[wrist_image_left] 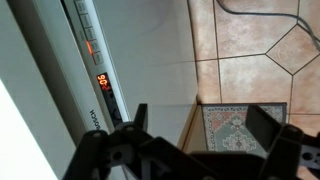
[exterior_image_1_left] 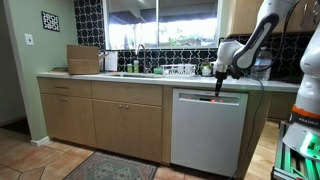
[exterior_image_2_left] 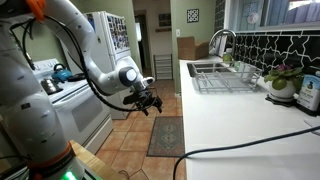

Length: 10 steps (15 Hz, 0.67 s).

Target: Push the third gray button from the right on the dishwashing machine

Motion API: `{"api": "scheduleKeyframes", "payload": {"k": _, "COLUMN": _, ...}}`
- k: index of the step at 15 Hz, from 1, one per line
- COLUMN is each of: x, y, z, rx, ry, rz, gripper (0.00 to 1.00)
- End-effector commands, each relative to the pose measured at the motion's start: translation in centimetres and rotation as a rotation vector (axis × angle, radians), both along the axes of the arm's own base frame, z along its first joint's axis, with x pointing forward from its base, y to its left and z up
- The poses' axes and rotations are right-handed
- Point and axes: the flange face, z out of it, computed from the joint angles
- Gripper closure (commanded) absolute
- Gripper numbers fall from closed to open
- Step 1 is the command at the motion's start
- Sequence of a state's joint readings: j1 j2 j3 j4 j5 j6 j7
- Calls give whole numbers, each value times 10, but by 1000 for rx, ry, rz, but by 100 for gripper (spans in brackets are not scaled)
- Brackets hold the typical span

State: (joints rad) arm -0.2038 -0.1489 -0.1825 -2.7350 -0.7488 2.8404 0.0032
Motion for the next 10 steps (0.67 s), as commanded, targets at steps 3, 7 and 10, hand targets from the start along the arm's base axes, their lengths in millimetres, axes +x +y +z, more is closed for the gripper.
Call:
{"api": "scheduleKeyframes", "payload": {"k": 3, "x": -4, "y": 7, "z": 2, "rx": 152, "ry": -12, "rz": 130, "gripper": 0}}
{"api": "scheduleKeyframes", "payload": {"k": 7, "x": 4, "y": 6, "z": 10, "rx": 136, "ry": -19, "rz": 128, "gripper": 0}}
{"api": "scheduleKeyframes", "payload": {"k": 10, "x": 3, "y": 3, "z": 9, "rx": 135, "ry": -18, "rz": 118, "gripper": 0}}
